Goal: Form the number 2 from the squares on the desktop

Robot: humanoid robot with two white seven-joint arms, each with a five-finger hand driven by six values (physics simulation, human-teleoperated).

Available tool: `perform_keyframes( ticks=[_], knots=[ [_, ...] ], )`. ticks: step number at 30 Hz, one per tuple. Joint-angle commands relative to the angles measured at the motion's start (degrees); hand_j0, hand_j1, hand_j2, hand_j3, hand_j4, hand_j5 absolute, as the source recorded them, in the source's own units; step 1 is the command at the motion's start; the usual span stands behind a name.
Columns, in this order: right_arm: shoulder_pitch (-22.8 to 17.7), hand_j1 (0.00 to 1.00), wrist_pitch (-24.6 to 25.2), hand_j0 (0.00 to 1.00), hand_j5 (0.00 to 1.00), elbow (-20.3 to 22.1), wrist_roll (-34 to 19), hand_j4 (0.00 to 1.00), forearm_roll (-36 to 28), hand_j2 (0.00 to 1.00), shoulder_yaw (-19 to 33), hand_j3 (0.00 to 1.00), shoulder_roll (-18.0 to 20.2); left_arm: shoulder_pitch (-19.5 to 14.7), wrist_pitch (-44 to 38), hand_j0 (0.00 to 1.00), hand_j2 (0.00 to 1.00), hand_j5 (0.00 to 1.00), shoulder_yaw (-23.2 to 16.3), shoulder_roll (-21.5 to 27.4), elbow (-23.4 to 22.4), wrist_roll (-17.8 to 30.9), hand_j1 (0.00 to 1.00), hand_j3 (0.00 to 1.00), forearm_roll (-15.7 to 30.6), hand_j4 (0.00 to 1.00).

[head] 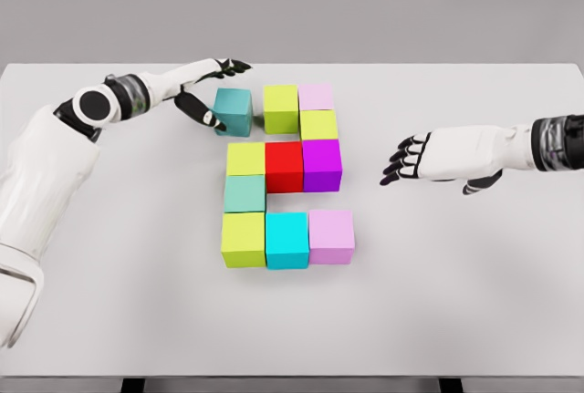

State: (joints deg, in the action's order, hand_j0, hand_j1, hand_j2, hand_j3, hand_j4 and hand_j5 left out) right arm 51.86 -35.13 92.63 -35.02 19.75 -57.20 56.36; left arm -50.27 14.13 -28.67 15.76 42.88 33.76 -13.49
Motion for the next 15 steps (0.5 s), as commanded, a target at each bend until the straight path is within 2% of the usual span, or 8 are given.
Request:
perform_keyframes(
  ticks=[1, 4, 5, 7, 8, 9, 14, 15],
  knots=[
    [-0.1, 1.0, 0.1, 1.0, 1.0, 0.0, 0.0, 1.0, -0.2, 1.0, 0.1, 1.0, 0.0, 0.0, 0.0, 0.98, 0.98, 0.98, -0.1, 2.0, 1.9, 0.0, 0.98, 0.98, 2.1, 0.98],
    [0.0, 1.0, 0.1, 1.0, 1.0, 0.1, 0.0, 1.0, -0.2, 1.0, 0.2, 1.0, 0.0, 0.2, -0.2, 0.93, 0.93, 0.93, -1.2, 5.4, 2.2, 0.0, 0.93, 0.93, 4.0, 0.93],
    [0.0, 1.0, 0.1, 1.0, 1.0, 0.1, 0.0, 1.0, -0.2, 1.0, 0.2, 1.0, 0.1, 0.0, -0.4, 0.83, 0.83, 0.83, -2.7, 6.9, 2.2, 0.3, 0.83, 0.83, 4.7, 0.83],
    [0.0, 1.0, 0.1, 1.0, 1.0, 0.1, 0.0, 1.0, -0.3, 1.0, 0.2, 1.0, 0.1, -0.2, -0.7, 0.54, 0.54, 0.54, -3.7, 8.1, 1.8, 1.2, 0.54, 0.54, 4.9, 0.54],
    [0.0, 1.0, 0.1, 1.0, 1.0, 0.1, 0.0, 1.0, -0.3, 1.0, 0.2, 1.0, 0.1, -1.7, -1.6, 0.53, 0.53, 0.53, -8.0, 8.2, 1.2, 1.2, 0.53, 0.53, 4.8, 0.53],
    [0.0, 1.0, 0.1, 1.0, 1.0, 0.1, 0.0, 1.0, -0.3, 1.0, 0.2, 1.0, 0.1, -2.0, -2.6, 0.53, 0.53, 0.53, -9.6, 8.2, 0.8, 1.2, 0.53, 0.53, 4.7, 0.53],
    [0.0, 1.0, 0.1, 1.0, 1.0, 0.1, 0.0, 1.0, -0.3, 1.0, 0.2, 1.0, 0.1, -2.2, -6.2, 0.51, 0.51, 0.51, -9.6, 9.5, 0.5, 1.2, 0.51, 0.51, 2.7, 0.51],
    [0.0, 1.0, 0.1, 1.0, 1.0, 0.1, 0.0, 1.0, -0.3, 1.0, 0.2, 1.0, 0.1, -2.3, -7.4, 0.51, 0.51, 0.51, -9.6, 9.1, -0.9, 1.2, 0.51, 0.51, 0.1, 0.51]
  ],
)
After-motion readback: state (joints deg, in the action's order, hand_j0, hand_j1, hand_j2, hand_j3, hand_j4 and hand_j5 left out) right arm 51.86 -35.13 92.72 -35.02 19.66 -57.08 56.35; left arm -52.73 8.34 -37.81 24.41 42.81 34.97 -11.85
